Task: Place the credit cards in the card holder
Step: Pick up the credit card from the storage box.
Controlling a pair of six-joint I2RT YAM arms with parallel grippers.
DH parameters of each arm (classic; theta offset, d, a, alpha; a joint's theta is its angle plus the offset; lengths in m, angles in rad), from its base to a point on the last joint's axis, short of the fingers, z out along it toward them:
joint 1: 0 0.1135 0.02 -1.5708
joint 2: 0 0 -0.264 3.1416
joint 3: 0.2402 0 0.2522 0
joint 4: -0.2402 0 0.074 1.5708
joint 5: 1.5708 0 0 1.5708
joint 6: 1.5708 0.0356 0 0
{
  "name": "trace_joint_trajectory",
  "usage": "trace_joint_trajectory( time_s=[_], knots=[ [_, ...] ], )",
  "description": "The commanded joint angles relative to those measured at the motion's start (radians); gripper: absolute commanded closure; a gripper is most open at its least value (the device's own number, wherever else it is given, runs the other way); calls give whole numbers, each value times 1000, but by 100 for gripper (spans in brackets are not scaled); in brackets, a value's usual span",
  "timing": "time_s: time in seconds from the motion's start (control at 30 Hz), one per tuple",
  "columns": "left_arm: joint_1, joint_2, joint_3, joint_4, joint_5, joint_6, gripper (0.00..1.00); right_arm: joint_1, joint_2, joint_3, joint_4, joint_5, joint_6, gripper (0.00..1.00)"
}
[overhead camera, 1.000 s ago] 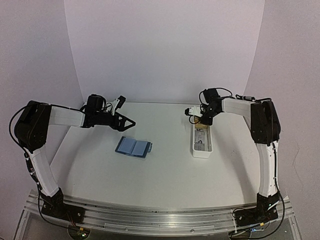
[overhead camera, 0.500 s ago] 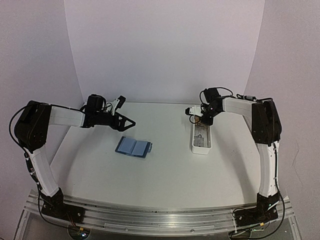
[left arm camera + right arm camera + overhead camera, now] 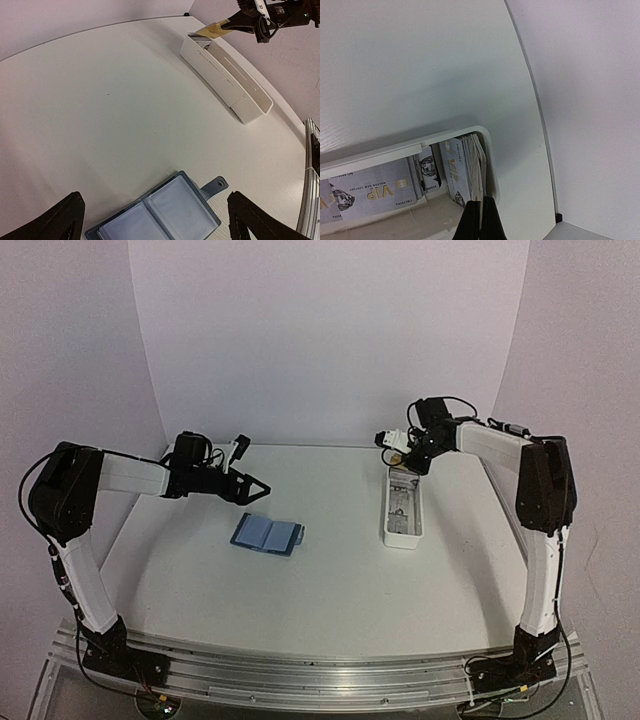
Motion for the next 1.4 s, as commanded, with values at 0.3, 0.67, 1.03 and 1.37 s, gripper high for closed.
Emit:
trace_joint_trajectory(
  time_s=[0.3, 0.67, 1.03, 1.37],
  knots=[
    [4, -71, -36, 6, -8, -25, 1, -10, -56, 13, 12, -125, 61, 100],
    [4, -70, -39, 29, 31, 15, 1, -73, -56, 82, -68, -202, 379, 100],
    [4, -31, 29, 121, 284, -6, 9, -91, -115, 219, -19, -541, 820, 100],
    [-60, 112, 320, 372, 452, -289, 7, 53, -301, -149, 685, -913, 1237, 100]
  ],
)
